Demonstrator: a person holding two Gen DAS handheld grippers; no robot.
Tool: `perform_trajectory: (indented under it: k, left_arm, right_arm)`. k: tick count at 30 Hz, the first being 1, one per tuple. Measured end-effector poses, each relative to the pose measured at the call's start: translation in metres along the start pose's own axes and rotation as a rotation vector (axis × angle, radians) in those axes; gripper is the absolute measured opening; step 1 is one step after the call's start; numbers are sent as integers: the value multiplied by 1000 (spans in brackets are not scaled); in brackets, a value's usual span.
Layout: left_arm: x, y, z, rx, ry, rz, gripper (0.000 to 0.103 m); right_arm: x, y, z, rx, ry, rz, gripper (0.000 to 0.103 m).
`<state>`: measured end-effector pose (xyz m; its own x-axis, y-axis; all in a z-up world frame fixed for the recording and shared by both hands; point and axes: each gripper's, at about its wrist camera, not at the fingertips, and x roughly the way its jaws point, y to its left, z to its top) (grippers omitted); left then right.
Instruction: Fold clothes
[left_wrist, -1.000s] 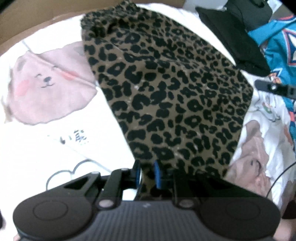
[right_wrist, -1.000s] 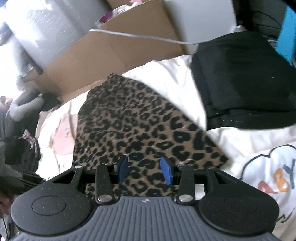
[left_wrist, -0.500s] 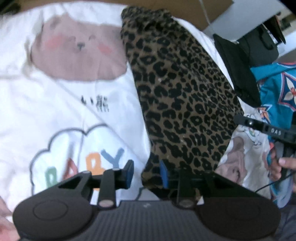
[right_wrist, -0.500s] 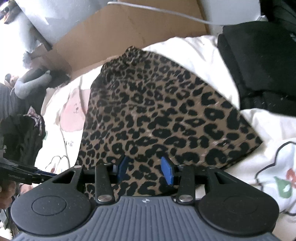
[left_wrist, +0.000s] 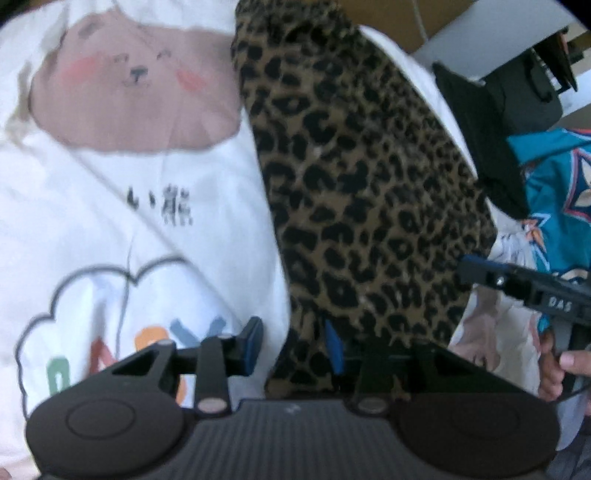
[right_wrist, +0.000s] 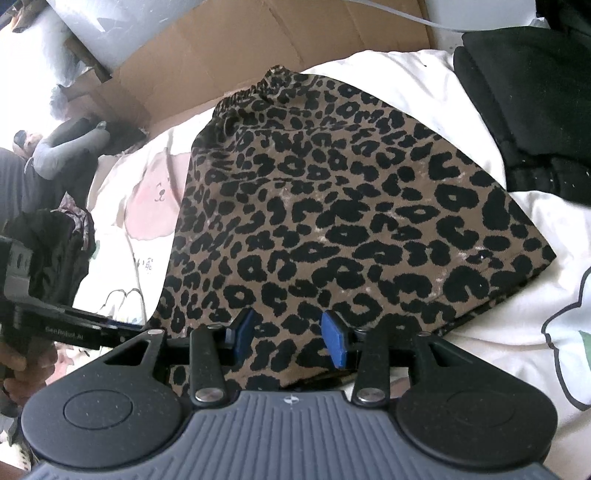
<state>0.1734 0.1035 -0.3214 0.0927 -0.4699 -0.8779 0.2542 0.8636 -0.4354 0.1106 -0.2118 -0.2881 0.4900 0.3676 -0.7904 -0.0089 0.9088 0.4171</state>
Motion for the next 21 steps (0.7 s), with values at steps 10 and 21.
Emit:
perform_trajectory:
  k: [10,21]
  left_arm:
    - [-18,28,-24,-172,-21,-208,39]
    - [-14,32,-36,-288,-41,-327,40]
  right_arm:
    - [3,-14,-8,15,29,-30,49]
    - [4,-13,-7,9,28,-25,51]
